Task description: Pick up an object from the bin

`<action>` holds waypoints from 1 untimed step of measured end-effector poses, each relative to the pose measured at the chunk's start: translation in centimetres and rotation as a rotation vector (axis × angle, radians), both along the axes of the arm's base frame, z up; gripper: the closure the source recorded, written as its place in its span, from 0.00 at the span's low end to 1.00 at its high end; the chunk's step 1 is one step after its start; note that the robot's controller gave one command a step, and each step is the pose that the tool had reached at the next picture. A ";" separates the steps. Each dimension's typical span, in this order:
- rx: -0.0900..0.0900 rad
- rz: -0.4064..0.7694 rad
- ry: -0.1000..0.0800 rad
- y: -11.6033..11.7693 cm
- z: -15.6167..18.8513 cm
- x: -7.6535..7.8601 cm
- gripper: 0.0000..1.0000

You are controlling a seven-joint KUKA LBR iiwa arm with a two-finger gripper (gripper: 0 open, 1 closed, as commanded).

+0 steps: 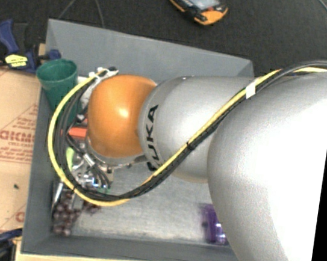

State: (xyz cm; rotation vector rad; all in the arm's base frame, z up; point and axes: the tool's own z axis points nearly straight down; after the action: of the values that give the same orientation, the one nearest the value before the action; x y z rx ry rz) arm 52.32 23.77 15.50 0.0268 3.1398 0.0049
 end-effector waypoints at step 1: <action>-0.001 0.320 -0.017 -1.5 -2.1 -2.4 0.00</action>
Offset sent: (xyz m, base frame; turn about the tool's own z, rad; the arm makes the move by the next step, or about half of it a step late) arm -0.0475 -0.0159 -0.0311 -0.0816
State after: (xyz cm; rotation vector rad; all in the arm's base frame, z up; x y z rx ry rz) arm 49.90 22.25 13.35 -0.4712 3.0875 0.0036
